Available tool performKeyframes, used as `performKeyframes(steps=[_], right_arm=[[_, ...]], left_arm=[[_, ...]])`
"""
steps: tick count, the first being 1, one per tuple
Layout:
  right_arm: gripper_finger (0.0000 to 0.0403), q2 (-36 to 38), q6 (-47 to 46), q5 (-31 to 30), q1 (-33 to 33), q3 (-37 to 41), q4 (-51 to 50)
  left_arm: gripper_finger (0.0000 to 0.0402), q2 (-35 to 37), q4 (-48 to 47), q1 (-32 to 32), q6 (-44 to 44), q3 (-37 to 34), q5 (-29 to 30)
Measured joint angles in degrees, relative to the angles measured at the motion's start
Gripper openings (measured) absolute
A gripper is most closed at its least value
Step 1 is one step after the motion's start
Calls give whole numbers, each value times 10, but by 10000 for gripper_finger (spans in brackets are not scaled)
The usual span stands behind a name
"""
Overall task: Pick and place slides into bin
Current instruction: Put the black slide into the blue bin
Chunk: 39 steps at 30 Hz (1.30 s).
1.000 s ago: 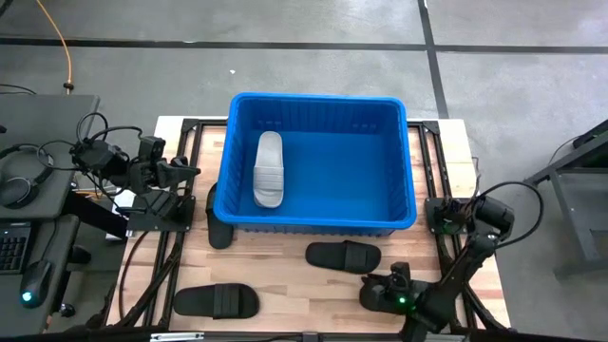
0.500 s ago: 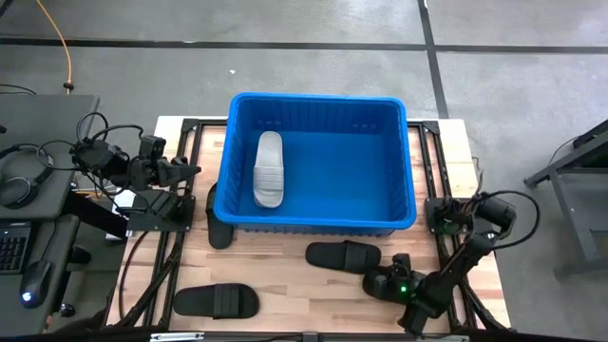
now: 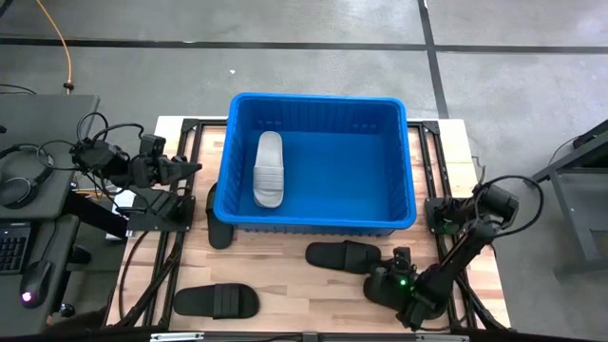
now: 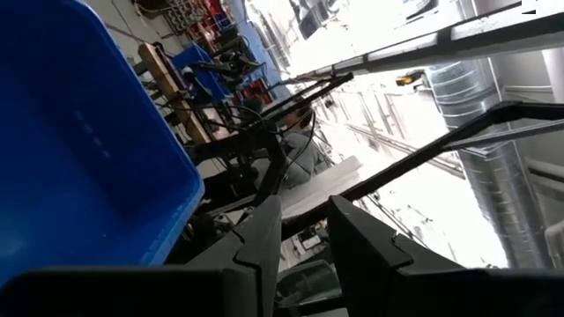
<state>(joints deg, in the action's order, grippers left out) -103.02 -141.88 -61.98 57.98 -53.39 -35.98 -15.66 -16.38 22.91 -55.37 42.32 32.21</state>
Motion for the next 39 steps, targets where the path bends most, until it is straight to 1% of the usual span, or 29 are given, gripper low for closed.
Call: performKeyframes(steps=[5, 11, 18, 22, 25, 30, 32, 34, 36, 39], right_arm=[[140, 2, -5, 34, 3, 0, 10], [140, 2, -8, 91, 3, 0, 10], [145, 3, -3, 78, -22, 0, 12], [152, 3, -2, 82, -30, 0, -2], [158, 3, -4, 72, -30, 35, 50], [167, 6, 24, 34, -37, 115, 239], [169, 7, 45, 13, -39, 130, 284], [169, 6, 61, -15, -40, 133, 304], [168, 4, 69, -28, -40, 131, 303], [164, 4, 74, -18, -41, 126, 305]], left_arm=[[88, 0, -1, 0, 0, 0, -2], [88, -2, -1, 0, 16, 0, -8], [88, -4, -2, 0, 16, 0, -5], [88, -3, -1, 0, 9, 0, -5], [88, -3, -1, 0, 9, 0, -6], [88, -3, -1, 0, 9, 0, -9], [88, -3, -1, 0, 9, 0, -13], [88, -3, -1, 0, 9, 0, -20], [88, -3, -1, 0, 9, 0, -24], [88, -3, -1, 0, 9, 0, -26]])
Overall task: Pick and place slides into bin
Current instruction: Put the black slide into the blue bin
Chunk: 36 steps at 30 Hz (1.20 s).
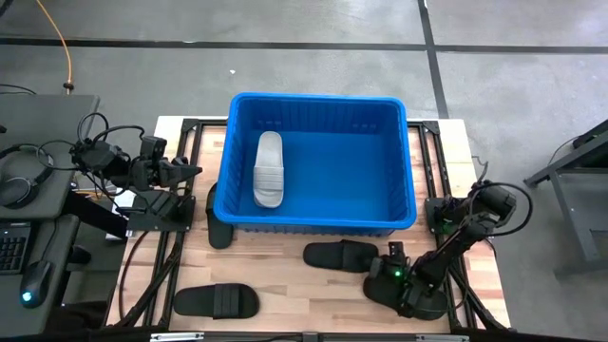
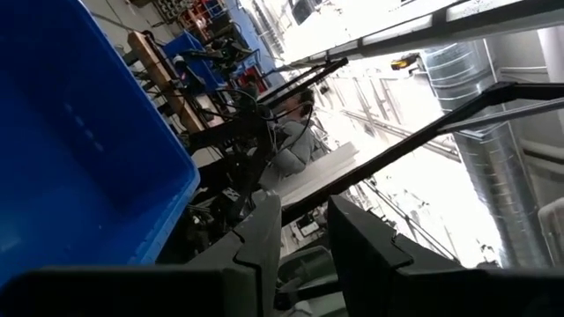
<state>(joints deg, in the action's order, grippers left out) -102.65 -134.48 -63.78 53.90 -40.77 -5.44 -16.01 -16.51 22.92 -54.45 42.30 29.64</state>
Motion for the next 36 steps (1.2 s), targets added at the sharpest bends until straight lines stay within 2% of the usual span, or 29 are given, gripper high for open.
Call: performKeyframes(steps=[5, 10, 12, 15, 17, 20, 24, 32, 36], right_arm=[[154, 2, 23, 47, -12, -2, 7], [134, 1, 62, 53, -33, -1, 49], [107, 1, 89, 81, -45, -1, 70], [33, 1, 140, 119, -60, -1, 103], [13, 0, 165, 134, -67, -1, 124], [7, 0, 170, 145, -74, 0, 136], [3, 0, 180, 129, -73, 0, 165], [1, 0, 272, 125, -62, 0, 300], [1, 0, 283, 103, -52, -20, 313]], left_arm=[[88, 0, -1, 0, 1, 0, 0], [88, 0, -9, 0, 1, 0, 0], [88, 0, -9, 0, 1, 0, 0], [88, 0, -14, 0, 1, 0, 0], [88, 0, -17, 0, 1, 0, 0], [88, 0, -17, 0, 1, 0, 0], [88, 0, -17, 0, 1, 0, 0], [88, 0, -17, 0, 6, 0, 0], [88, 0, -17, 0, 11, 0, 0]])
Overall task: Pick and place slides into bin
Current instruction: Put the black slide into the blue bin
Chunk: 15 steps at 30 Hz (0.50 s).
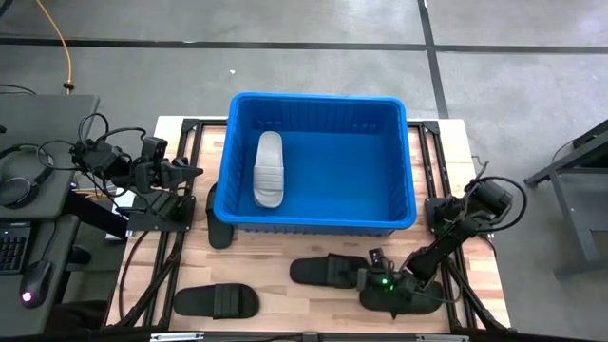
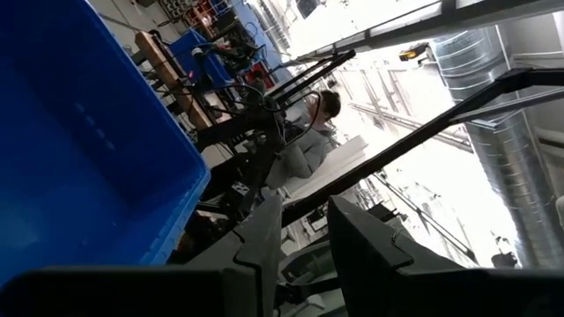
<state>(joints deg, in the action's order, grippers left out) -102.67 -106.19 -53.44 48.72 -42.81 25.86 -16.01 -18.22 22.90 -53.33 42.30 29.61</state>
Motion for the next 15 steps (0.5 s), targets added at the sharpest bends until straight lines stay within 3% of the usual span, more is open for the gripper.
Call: performKeyframes(steps=[9, 15], right_arm=[[0, 5, 97, -43, 6, -95, -12], [0, 17, 195, -111, 3, -174, -29]], left_arm=[[88, 0, 0, 0, 2, 0, 0], [88, 0, 1, 0, 12, 0, 0]])
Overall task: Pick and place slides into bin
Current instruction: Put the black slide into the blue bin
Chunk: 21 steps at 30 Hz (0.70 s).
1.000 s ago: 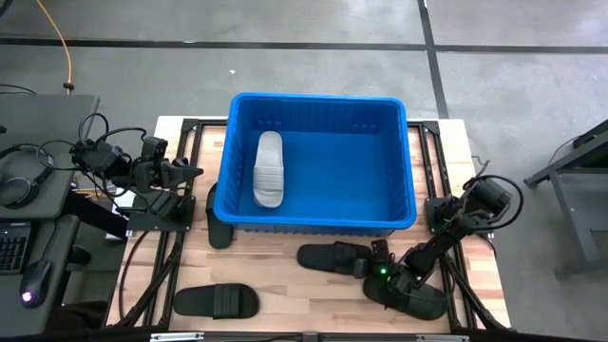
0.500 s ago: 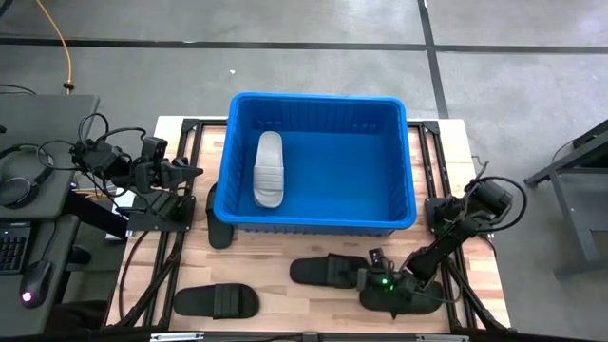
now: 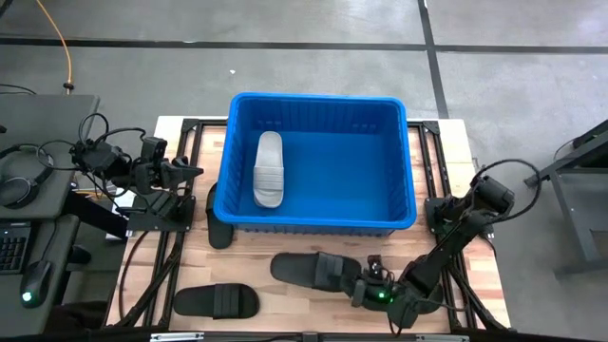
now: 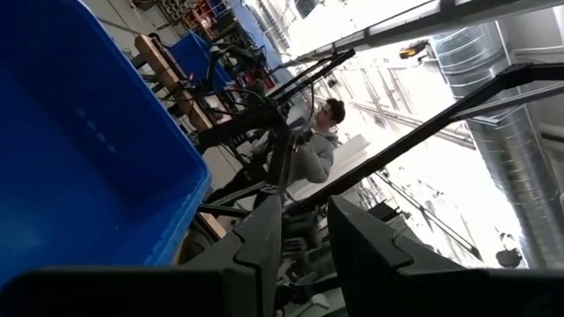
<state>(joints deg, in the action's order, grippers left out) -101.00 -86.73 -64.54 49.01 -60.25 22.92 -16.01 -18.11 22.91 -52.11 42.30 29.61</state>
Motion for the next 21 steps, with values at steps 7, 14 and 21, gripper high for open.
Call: performKeyframes(steps=[7, 14, 21], right_arm=[[0, 27, 187, -77, -26, -94, -1], [0, 32, 342, -141, -80, -193, -1], [0, 32, 489, -102, -150, -270, -12]], left_arm=[[88, 0, 7, 0, 26, 0, 0], [88, 0, 9, 0, 62, 0, 20], [88, -5, 9, 0, 94, 0, 45]])
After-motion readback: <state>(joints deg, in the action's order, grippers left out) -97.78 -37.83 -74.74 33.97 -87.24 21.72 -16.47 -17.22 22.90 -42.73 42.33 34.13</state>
